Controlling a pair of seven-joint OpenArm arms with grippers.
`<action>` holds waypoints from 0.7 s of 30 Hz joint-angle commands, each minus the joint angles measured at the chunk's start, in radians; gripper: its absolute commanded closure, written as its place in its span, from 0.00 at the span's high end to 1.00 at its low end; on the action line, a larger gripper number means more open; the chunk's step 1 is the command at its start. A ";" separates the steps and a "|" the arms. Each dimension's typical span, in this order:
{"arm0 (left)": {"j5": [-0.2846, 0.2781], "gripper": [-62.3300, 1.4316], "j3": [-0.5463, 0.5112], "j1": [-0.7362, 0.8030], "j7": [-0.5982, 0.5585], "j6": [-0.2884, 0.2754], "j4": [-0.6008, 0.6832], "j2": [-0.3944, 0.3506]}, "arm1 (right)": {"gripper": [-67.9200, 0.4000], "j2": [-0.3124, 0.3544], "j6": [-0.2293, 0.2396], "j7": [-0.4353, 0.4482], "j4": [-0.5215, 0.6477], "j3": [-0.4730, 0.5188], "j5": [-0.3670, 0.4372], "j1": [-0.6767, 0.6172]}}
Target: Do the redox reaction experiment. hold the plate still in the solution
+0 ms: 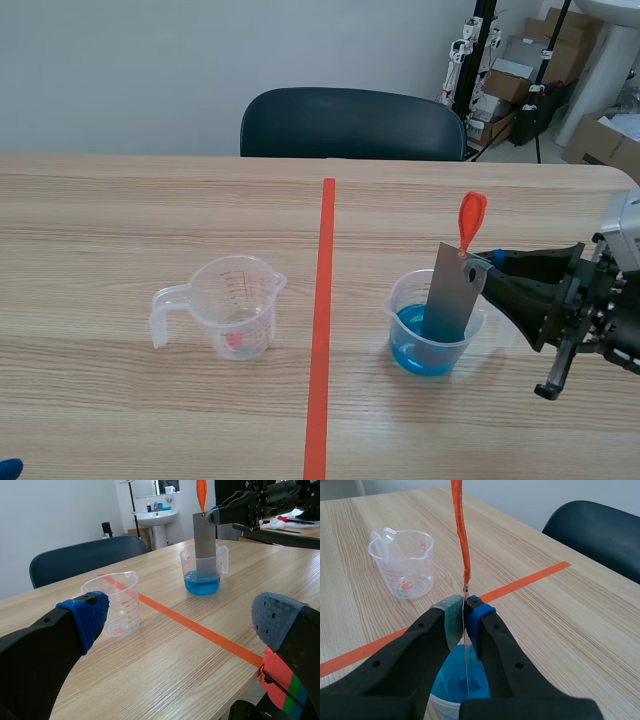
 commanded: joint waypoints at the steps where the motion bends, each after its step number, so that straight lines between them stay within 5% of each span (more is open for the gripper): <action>1: -0.003 0.97 -0.002 -0.001 -0.046 0.001 0.004 0.005 | 0.01 0.005 -0.004 0.019 0.005 0.013 0.011 0.012; 6: -0.003 0.97 -0.002 -0.001 -0.046 0.001 0.004 0.005 | 0.01 0.005 -0.049 0.019 0.005 0.013 0.011 0.012; 21: -0.003 0.97 -0.002 -0.001 -0.046 0.001 0.004 0.005 | 0.01 -0.011 -0.057 0.018 0.005 0.013 0.011 0.011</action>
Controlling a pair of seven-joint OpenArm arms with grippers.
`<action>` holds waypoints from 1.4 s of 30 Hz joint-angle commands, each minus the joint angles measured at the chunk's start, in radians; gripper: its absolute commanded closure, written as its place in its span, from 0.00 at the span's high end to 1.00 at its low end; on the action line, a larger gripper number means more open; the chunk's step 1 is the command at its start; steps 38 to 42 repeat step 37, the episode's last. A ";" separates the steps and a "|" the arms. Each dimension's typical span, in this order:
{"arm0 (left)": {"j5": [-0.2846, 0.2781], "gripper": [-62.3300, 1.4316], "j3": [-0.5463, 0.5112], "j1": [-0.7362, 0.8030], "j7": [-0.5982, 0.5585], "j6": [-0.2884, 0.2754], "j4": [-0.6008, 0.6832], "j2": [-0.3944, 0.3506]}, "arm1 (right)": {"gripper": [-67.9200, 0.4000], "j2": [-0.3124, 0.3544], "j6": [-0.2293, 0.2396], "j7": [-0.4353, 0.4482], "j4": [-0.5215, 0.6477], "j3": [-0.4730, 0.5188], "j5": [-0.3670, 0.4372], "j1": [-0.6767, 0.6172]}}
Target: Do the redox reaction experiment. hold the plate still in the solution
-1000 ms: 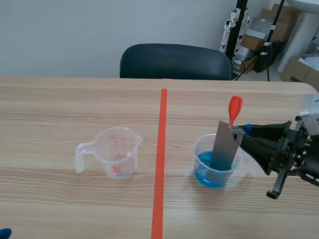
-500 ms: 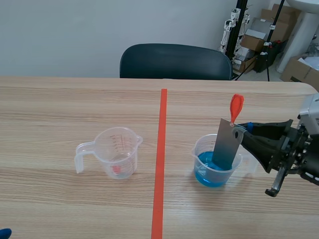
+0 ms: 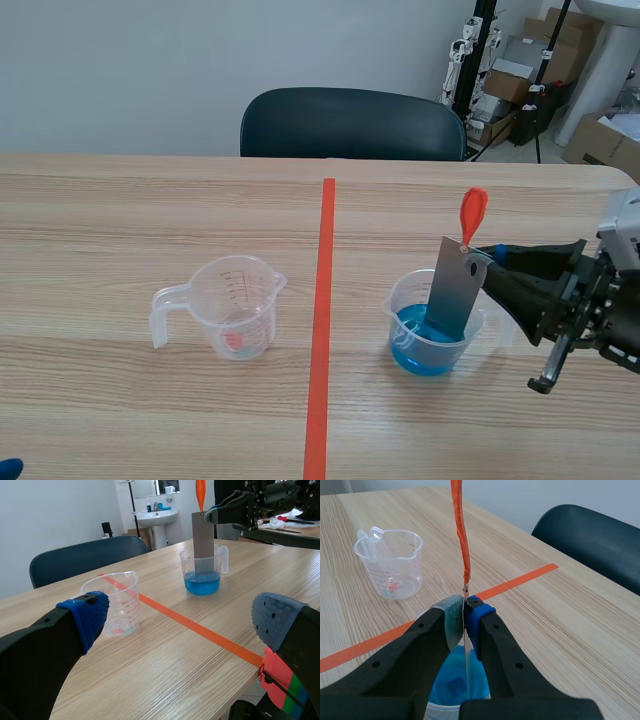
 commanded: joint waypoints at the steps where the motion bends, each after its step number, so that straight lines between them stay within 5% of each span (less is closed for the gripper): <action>1: -0.003 0.97 -0.002 -0.001 -0.046 0.001 0.004 0.005 | 0.01 -0.004 -0.002 0.018 0.005 0.013 0.011 0.011; 42: -0.003 0.97 -0.002 -0.001 -0.046 0.001 0.004 0.005 | 0.01 -0.006 -0.023 0.019 0.005 0.013 0.007 -0.018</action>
